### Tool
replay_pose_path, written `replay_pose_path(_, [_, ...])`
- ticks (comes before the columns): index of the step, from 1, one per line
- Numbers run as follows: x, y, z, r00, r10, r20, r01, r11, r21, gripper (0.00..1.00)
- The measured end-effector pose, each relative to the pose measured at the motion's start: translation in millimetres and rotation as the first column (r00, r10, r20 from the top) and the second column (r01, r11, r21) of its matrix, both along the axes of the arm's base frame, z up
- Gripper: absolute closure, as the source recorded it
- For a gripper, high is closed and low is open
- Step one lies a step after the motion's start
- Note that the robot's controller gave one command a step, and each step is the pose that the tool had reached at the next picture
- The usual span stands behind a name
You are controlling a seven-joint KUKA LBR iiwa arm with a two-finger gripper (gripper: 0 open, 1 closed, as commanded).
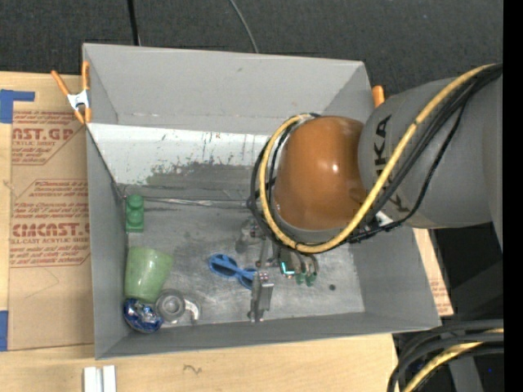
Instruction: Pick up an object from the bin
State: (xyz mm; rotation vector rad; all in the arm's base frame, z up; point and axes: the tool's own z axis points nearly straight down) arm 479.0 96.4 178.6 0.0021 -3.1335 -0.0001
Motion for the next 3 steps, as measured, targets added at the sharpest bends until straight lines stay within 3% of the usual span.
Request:
replay_pose_path(1, [66.0, -36, -109, 0.984, 0.18, 0.018, -0.18, 0.984, 0.001, 0.0])
replay_pose_path(2, [67.2, -35, -105, 0.983, 0.18, 0.022, -0.18, 0.984, 0.002, 1.0])
replay_pose_path(3, [75.5, -84, 118, 0.913, 0.408, 0.019, -0.408, 0.913, -0.005, 1.0])
